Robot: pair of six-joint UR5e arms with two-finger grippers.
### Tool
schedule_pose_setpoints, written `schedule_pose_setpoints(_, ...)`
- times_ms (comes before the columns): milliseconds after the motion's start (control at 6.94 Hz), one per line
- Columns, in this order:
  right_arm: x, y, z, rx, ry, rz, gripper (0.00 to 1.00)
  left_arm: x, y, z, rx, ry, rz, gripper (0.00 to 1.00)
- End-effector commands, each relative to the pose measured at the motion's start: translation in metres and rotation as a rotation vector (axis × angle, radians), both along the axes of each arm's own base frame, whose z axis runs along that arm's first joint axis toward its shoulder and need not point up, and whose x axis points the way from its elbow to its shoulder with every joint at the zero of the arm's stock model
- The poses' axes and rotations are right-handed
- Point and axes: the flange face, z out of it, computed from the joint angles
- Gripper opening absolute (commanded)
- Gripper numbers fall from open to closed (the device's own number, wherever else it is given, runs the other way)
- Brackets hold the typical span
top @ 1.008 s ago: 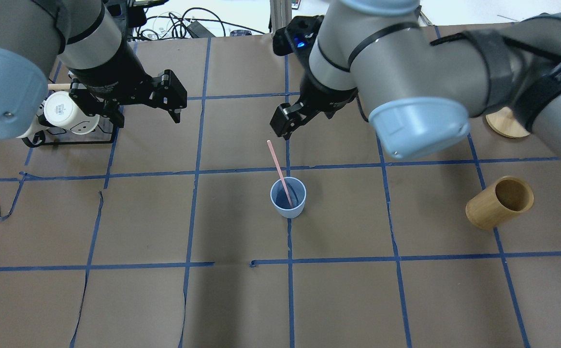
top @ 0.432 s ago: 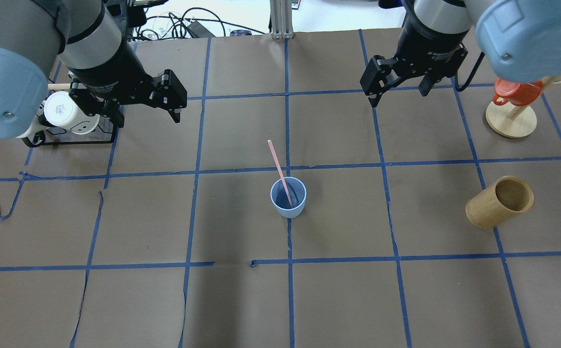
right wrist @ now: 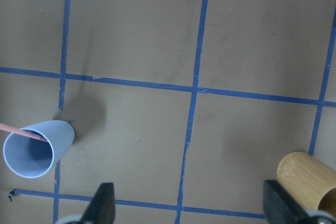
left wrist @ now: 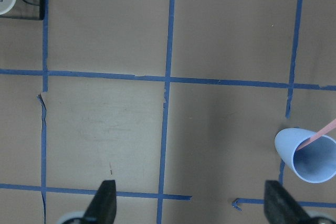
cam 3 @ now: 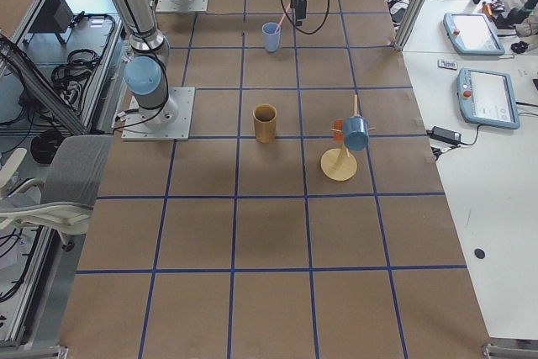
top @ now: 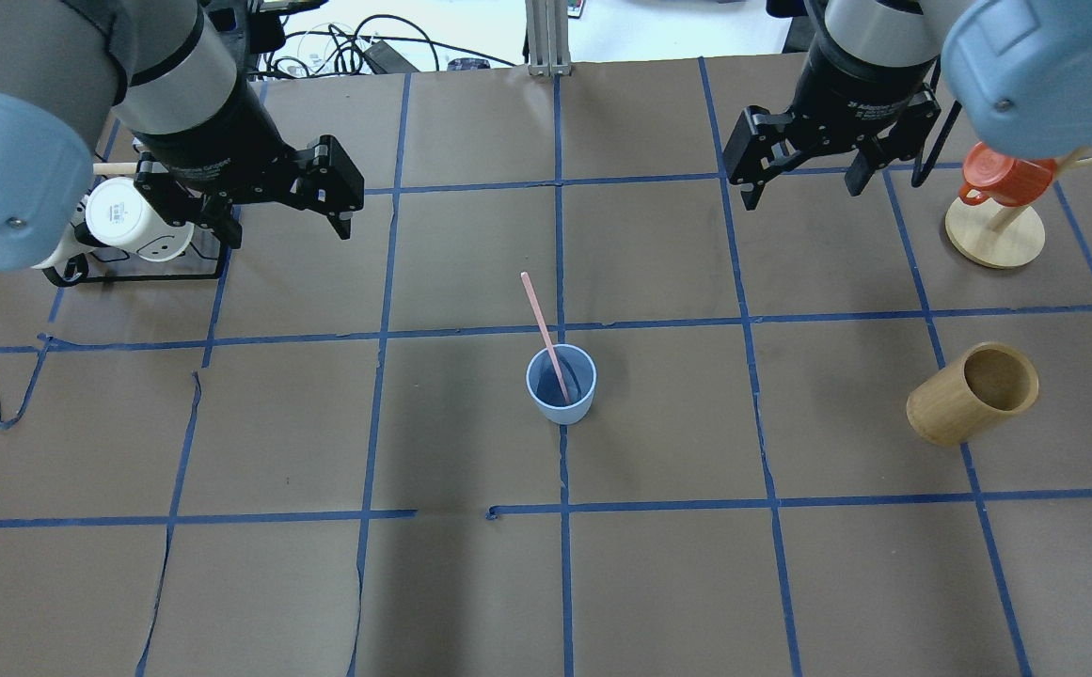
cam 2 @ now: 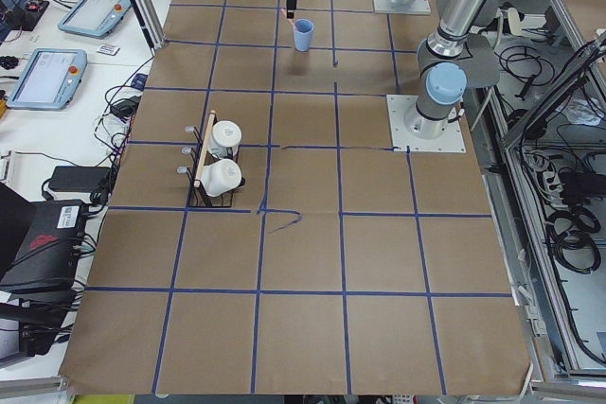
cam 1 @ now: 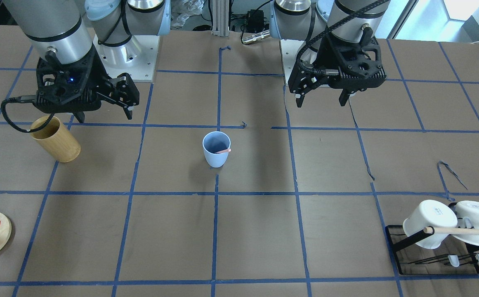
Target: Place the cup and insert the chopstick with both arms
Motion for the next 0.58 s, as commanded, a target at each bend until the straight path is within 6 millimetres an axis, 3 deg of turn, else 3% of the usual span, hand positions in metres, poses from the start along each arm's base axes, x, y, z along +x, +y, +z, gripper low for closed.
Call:
schedule_pose_setpoints(0, -0.0006, 0.0044, 0.0018, 0.006, 0.001, -0.010, 1.00, -0.0001, 0.0000, 0.0003, -0.001, 0.001, 0.001, 1.00)
schedule_pose_setpoints(432, -0.0002, 0.0059, 0.0017, 0.007, -0.003, -0.008, 1.00, 0.0000, 0.0001, -0.0005, 0.001, 0.001, 0.001, 1.00)
